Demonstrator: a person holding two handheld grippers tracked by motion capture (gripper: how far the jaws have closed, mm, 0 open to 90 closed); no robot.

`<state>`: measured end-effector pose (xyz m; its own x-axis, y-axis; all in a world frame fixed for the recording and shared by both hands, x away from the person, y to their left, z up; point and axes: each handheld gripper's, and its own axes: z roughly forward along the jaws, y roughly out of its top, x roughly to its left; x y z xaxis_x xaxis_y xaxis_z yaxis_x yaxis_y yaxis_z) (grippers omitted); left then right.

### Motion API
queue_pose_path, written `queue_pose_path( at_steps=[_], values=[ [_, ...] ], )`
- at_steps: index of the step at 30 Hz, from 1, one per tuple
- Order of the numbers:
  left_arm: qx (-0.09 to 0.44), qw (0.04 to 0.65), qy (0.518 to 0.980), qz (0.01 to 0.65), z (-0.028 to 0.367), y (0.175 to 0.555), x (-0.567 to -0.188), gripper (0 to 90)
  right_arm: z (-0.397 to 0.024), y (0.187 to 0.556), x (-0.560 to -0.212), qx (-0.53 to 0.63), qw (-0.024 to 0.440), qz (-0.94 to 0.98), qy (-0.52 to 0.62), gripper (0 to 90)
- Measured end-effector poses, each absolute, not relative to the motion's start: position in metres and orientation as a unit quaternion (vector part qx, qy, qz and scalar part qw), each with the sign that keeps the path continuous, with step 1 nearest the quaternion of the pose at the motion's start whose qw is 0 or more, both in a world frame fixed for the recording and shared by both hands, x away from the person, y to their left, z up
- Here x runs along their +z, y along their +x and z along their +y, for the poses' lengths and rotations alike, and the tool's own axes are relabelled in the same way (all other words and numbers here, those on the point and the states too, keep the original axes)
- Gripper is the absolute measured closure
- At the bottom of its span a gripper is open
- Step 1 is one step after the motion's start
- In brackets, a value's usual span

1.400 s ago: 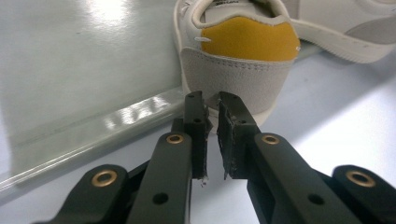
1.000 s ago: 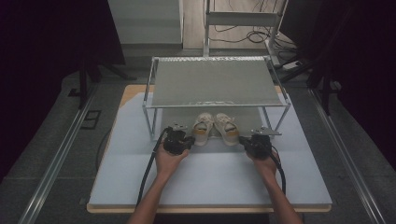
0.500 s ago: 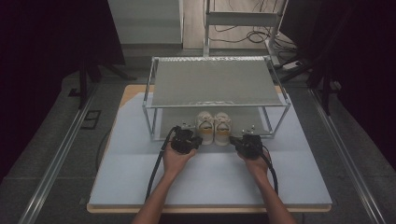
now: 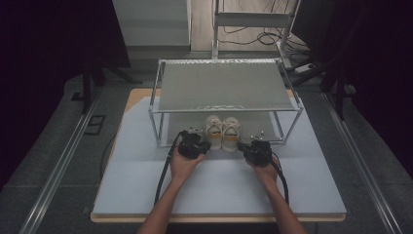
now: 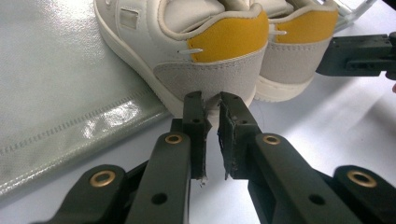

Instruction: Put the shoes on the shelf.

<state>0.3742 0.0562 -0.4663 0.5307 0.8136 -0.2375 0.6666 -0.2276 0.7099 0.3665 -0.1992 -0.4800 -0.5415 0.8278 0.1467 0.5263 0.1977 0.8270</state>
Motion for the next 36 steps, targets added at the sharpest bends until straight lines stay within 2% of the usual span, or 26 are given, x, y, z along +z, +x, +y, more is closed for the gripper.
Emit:
queue_pose_path(
  at_steps=[14, 19, 25, 28, 36],
  values=[
    [0.092, 0.394, 0.787, 0.467, 0.056, 0.401, -0.468, 80.3, -0.199, 0.364, -0.48, 0.455, 0.154, 0.758, 0.441, 88.2],
    [0.087, 0.396, 0.781, 0.475, 0.054, 0.402, -0.469, 80.3, -0.194, 0.353, -0.476, 0.465, 0.141, 0.767, 0.418, 88.2],
    [0.095, 0.393, 0.787, 0.465, 0.056, 0.403, -0.469, 80.7, -0.19, 0.361, -0.483, 0.46, 0.134, 0.769, 0.423, 89.7],
    [0.09, 0.395, 0.78, 0.477, 0.053, 0.401, -0.469, 80.9, -0.189, 0.362, -0.481, 0.454, 0.153, 0.77, 0.421, 89.7],
    [0.094, 0.394, 0.785, 0.468, 0.054, 0.402, -0.471, 81.1, -0.187, 0.382, -0.48, 0.452, 0.167, 0.757, 0.441, 89.7]
  ],
)
